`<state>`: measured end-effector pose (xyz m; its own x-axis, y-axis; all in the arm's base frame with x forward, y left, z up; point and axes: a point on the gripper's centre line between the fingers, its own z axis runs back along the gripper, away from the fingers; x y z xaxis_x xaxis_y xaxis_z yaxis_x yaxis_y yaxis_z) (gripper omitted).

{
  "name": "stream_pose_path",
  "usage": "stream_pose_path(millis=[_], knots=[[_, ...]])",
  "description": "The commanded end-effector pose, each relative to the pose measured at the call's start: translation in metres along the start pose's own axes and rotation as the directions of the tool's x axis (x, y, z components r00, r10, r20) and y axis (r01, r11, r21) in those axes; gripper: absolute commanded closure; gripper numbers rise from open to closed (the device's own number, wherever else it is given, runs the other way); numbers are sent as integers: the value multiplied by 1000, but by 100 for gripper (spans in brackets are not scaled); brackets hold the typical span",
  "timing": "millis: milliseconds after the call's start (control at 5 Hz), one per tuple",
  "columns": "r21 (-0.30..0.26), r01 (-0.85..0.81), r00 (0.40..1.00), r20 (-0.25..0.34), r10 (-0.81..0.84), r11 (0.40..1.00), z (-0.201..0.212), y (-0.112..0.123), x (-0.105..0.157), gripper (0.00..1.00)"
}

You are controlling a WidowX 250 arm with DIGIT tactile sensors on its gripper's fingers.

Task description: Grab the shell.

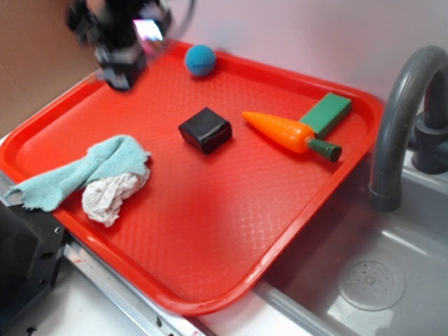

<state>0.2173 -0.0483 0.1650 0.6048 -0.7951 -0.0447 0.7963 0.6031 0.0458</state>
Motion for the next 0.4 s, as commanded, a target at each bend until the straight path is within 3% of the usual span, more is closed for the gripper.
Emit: stream_pose_path(millis=[0,200], knots=[[-85,-484,874,-3,485,871,59,-12,-39,100],[-131,-658,749,-20,662,741,54,-16,-38,100]])
